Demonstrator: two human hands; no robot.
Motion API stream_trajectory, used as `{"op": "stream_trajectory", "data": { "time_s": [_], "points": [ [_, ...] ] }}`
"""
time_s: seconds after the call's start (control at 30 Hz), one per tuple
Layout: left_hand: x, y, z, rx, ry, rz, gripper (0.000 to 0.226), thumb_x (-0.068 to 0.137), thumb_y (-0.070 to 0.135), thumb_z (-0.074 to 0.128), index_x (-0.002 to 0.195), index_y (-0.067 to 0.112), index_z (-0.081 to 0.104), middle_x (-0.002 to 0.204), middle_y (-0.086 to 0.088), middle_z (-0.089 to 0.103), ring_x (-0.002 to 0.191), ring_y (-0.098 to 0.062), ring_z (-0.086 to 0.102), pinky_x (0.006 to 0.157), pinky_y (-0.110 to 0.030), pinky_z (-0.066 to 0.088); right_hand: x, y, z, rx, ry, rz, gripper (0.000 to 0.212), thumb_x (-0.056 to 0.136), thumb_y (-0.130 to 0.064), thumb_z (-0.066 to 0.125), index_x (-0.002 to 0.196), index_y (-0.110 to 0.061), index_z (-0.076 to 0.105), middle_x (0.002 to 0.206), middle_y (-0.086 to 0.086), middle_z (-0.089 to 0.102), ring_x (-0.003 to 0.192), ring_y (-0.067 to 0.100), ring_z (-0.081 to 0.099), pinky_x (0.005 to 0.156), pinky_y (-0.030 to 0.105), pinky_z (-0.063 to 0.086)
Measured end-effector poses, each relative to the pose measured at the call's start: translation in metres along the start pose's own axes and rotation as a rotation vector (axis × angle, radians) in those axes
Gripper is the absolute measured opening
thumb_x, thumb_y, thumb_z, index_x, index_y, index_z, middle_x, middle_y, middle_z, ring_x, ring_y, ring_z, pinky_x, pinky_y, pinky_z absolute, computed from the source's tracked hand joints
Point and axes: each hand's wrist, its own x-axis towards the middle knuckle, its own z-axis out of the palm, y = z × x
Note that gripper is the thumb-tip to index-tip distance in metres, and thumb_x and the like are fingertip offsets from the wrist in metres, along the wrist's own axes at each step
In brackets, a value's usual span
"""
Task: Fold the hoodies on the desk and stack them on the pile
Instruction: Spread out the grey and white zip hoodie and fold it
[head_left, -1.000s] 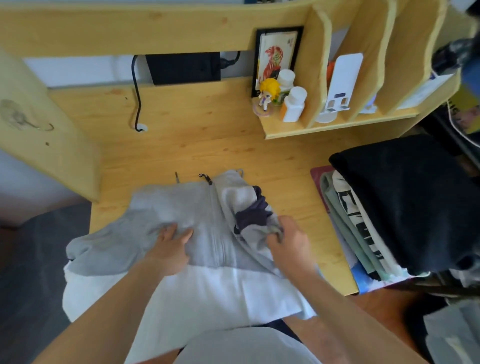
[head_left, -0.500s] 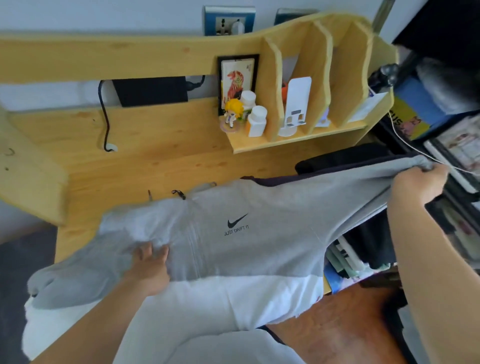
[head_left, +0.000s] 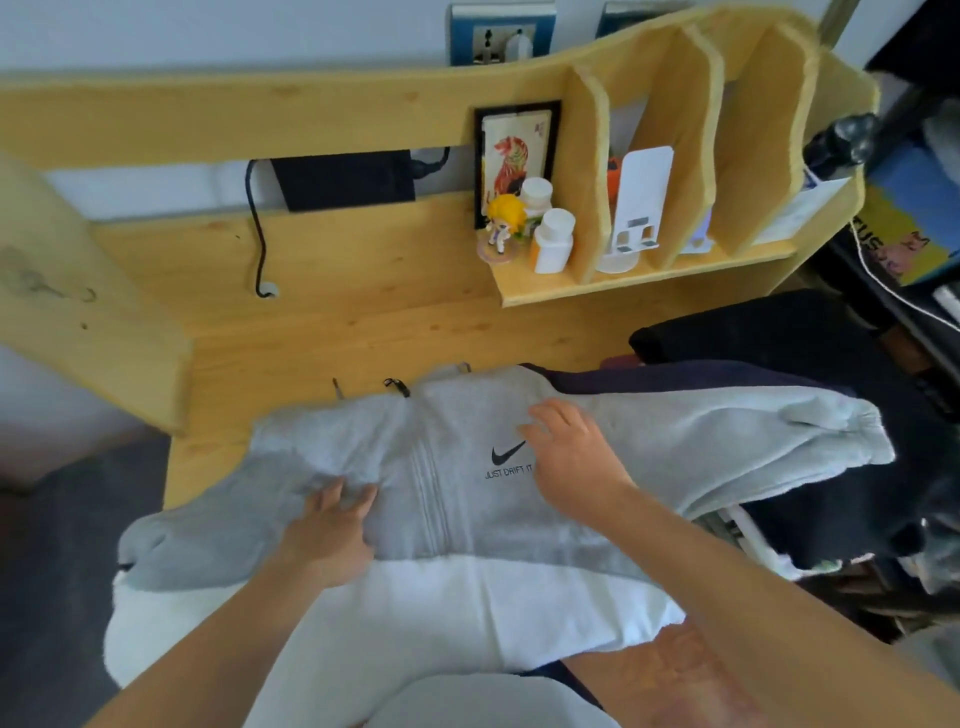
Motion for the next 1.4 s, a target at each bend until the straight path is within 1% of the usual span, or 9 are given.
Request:
{"op": "stream_trajectory", "data": {
  "time_s": [0.2,0.37,0.47,0.7,0.87,0.97,1.17,1.3,1.4],
  "points": [
    [0.031,-0.066,-0.028,-0.116,0.589,-0.063,0.060,0.098,0.028,0.055,0.155,0.014,0.040,0.154,-0.021,0.041,0.141,-0.041,0.037,0.113,-0.054,0.038,0.099,-0.030,0.028,0.164,-0.234,0.178,0.063,0.101,-0.029,0.048,0.157,-0.018,0.022,0.163,0.010,0.017,0.150,0.030,0.010,0.122,0.043,0.019],
    [0.103,-0.112,-0.073,-0.388,0.246,-0.179,0.081,0.093,0.055,0.065,0.158,0.024,0.028,0.149,-0.009,0.049,0.122,-0.031,0.057,0.092,-0.038,0.050,0.189,-0.004,0.053,0.021,-0.446,0.229,0.087,0.087,-0.049,0.063,0.157,-0.023,0.018,0.150,0.009,0.041,0.140,0.037,0.035,0.115,0.048,0.027],
    [0.113,-0.104,-0.088,-0.446,0.073,-0.087,0.041,0.091,0.035,0.075,0.124,0.023,0.055,0.121,-0.001,0.064,0.099,-0.021,0.060,0.076,-0.031,0.044,0.199,-0.016,0.062,0.069,-0.532,0.147,0.046,0.088,-0.028,0.064,0.132,-0.021,0.050,0.122,0.006,0.062,0.106,0.027,0.059,0.089,0.037,0.051],
    [-0.001,-0.086,-0.091,-0.468,1.140,0.098,0.033,0.082,-0.006,0.061,0.110,0.011,0.062,0.109,-0.012,0.063,0.095,-0.031,0.058,0.073,-0.039,0.047,0.103,-0.015,0.000,0.086,0.546,-0.152,0.022,0.069,-0.004,0.054,0.091,-0.006,0.050,0.084,0.013,0.046,0.075,0.031,0.043,0.064,0.039,0.030],
    [-0.031,-0.117,0.021,-0.035,0.537,0.438,0.018,0.081,0.013,0.057,0.093,0.026,0.059,0.098,0.002,0.052,0.078,-0.025,0.059,0.061,-0.033,0.049,0.009,0.014,0.044,-0.249,-0.161,-0.442,0.051,0.061,-0.007,0.075,0.108,-0.023,0.065,0.104,0.003,0.058,0.092,0.027,0.057,0.078,0.035,0.045],
    [-0.030,-0.122,0.038,0.039,0.282,0.360,0.010,0.077,0.023,0.070,0.083,0.031,0.067,0.103,0.008,0.064,0.094,-0.021,0.066,0.078,-0.029,0.054,-0.001,0.012,0.046,-0.054,-0.566,-0.191,0.043,0.089,-0.004,0.054,0.125,-0.027,0.061,0.117,0.000,0.056,0.109,0.023,0.056,0.079,0.026,0.042],
    [-0.009,-0.063,-0.021,-0.727,0.504,-0.054,0.017,0.097,0.025,0.060,0.111,0.015,0.061,0.105,-0.001,0.064,0.096,-0.020,0.063,0.084,-0.040,0.050,0.069,-0.026,0.019,0.459,-0.021,0.392,0.032,0.094,-0.012,0.053,0.126,-0.017,0.056,0.122,0.005,0.054,0.102,0.029,0.059,0.083,0.040,0.052],
    [0.015,-0.023,-0.008,-0.614,0.278,-0.007,0.056,0.096,0.039,0.063,0.145,0.017,0.047,0.131,-0.008,0.055,0.120,-0.028,0.057,0.100,-0.039,0.046,0.108,-0.051,0.038,0.451,-0.433,0.294,0.084,0.087,-0.022,0.071,0.156,-0.036,0.023,0.162,0.001,0.009,0.144,0.038,0.023,0.116,0.048,0.035],
    [0.015,-0.011,0.017,-0.289,0.281,0.065,0.058,0.097,0.040,0.055,0.150,0.022,0.041,0.136,-0.012,0.050,0.129,-0.034,0.048,0.106,-0.040,0.040,0.122,-0.062,0.056,0.258,-0.492,0.237,0.062,0.091,-0.026,0.069,0.147,-0.028,0.041,0.159,0.006,0.014,0.142,0.041,0.022,0.110,0.048,0.040]
  ]
}}
